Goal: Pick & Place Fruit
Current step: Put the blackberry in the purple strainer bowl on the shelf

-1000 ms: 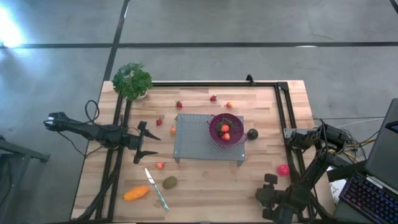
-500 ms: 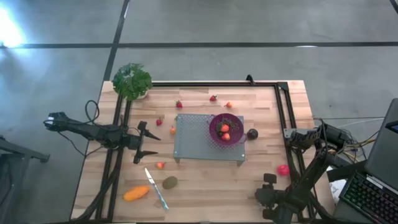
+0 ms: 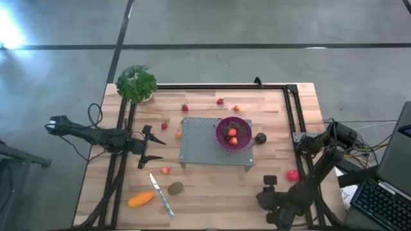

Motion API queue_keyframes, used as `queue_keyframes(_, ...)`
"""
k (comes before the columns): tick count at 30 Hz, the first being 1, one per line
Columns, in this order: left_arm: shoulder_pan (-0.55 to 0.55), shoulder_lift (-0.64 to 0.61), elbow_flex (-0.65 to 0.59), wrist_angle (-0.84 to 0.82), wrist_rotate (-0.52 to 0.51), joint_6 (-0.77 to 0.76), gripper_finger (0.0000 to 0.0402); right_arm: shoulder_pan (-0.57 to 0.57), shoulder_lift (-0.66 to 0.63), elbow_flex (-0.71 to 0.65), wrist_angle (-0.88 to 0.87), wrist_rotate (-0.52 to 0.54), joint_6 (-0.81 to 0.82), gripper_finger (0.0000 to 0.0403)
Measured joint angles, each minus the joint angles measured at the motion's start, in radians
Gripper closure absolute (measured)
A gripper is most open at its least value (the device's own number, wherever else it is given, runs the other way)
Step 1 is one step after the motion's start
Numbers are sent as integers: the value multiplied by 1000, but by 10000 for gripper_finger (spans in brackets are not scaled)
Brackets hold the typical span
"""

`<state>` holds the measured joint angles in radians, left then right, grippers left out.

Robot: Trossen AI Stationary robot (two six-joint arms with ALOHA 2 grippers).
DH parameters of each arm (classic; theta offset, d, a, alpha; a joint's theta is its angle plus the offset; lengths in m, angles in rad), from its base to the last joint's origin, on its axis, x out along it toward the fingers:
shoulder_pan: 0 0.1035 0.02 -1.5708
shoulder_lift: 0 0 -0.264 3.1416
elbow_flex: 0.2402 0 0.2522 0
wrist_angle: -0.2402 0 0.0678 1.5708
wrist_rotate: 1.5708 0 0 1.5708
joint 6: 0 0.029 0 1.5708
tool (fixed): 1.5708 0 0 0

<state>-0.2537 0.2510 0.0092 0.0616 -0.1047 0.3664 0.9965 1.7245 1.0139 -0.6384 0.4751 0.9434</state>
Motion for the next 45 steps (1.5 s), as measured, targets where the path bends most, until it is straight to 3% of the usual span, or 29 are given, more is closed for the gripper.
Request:
queue_keyframes(12,0,0,0,-2,0,0,110,-136,-175,116,-12,-1,-357,305)
queue_keyframes(26,0,0,0,-3,0,0,110,-413,-390,292,-172,-15,-672,306)
queue_keyframes(45,0,0,0,-3,0,0,110,-919,-433,321,-264,-247,-772,298)
